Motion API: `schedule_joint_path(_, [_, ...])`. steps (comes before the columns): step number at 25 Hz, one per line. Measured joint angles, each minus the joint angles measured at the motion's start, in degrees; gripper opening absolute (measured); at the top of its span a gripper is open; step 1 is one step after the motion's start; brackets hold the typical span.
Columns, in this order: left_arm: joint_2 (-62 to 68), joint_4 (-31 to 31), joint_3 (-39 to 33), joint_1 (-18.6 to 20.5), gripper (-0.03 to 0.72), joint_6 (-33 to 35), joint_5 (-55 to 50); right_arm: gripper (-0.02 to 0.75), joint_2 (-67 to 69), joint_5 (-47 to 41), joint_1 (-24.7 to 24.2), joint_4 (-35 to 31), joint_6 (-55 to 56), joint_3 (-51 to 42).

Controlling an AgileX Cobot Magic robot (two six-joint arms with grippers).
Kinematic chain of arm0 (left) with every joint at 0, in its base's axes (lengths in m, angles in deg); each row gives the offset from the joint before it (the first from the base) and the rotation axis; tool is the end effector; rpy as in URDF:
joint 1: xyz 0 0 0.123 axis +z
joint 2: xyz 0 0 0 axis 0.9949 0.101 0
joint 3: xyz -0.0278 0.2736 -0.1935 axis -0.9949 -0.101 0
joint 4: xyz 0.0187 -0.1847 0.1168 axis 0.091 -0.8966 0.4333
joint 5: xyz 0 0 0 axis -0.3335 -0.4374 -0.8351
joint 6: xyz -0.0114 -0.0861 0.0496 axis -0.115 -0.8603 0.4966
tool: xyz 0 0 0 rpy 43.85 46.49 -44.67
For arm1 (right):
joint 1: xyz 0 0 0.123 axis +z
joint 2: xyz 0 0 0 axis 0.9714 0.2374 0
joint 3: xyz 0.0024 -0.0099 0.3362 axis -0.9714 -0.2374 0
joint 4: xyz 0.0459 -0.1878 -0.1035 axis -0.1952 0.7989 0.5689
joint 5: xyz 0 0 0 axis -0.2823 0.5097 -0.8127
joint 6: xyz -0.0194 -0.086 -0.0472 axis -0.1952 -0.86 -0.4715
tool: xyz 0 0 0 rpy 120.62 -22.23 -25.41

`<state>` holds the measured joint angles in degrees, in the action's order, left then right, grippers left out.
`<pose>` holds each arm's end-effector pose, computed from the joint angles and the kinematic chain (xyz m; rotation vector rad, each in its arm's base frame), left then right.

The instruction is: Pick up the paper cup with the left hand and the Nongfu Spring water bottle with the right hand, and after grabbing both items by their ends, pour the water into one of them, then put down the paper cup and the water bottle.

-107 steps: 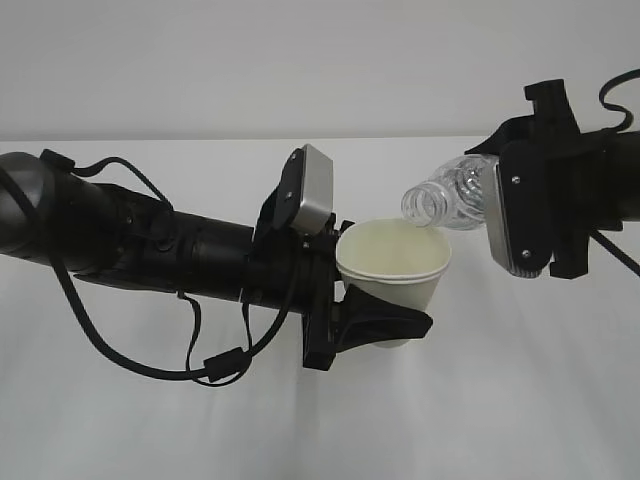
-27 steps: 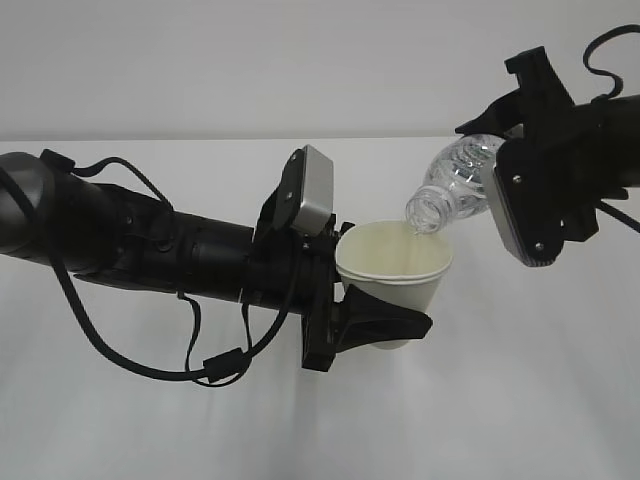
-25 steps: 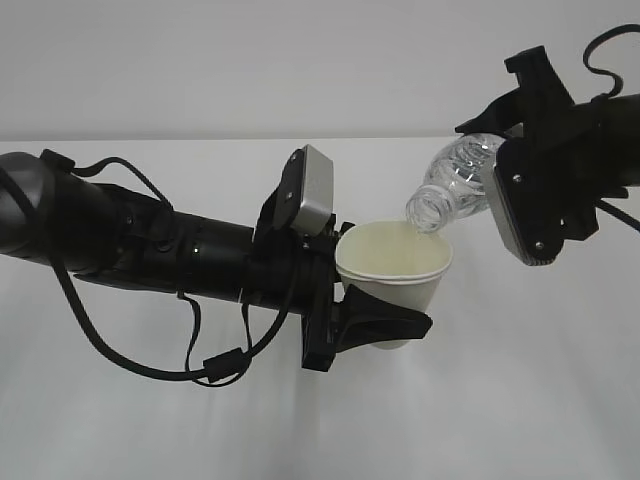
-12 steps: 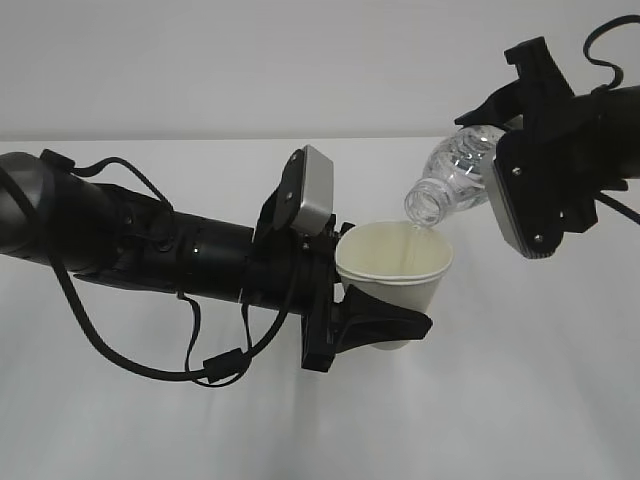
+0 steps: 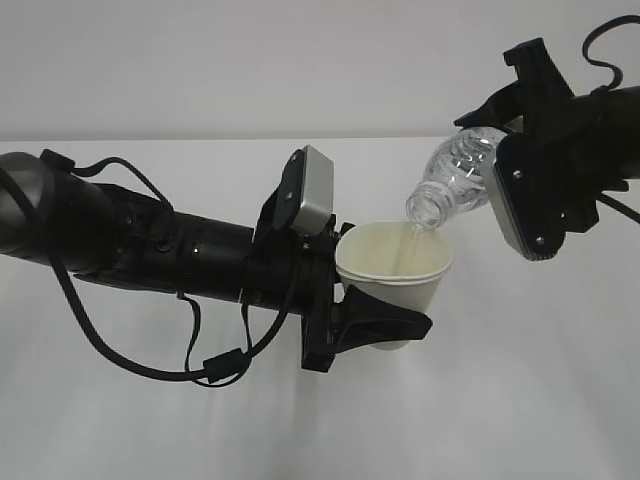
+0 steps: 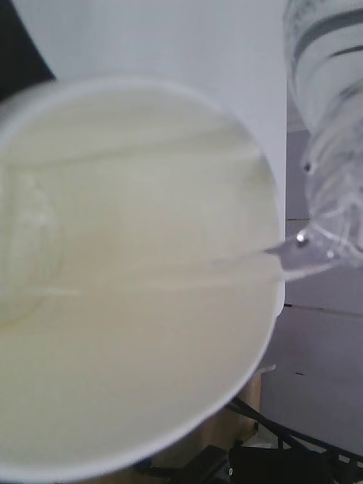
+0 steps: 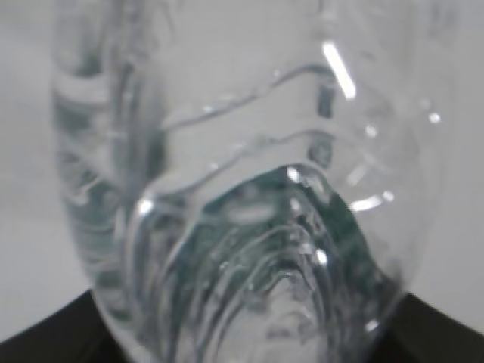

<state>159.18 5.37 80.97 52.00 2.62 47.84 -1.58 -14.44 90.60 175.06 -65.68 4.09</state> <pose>0.2860 -0.2786 0.2196 1.3910 1.3929 -1.1143 0.2765 0.0867 0.3266 -2.0012 0.9131 -0.8427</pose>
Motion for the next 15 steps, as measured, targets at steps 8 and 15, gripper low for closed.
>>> schedule_joint_path(8, [0.0, 0.1, 0.0, 0.0, 0.423, 0.0, 0.0, 0.450, 0.0, 0.0, 0.0, 0.2, -0.1, 0.3])
schedule_joint_path(15, [0.0, 0.1, 0.0, 0.0, 0.422, -0.1, 0.0, 0.450, 0.0, 0.0, 0.0, 0.6, -0.1, 0.3])
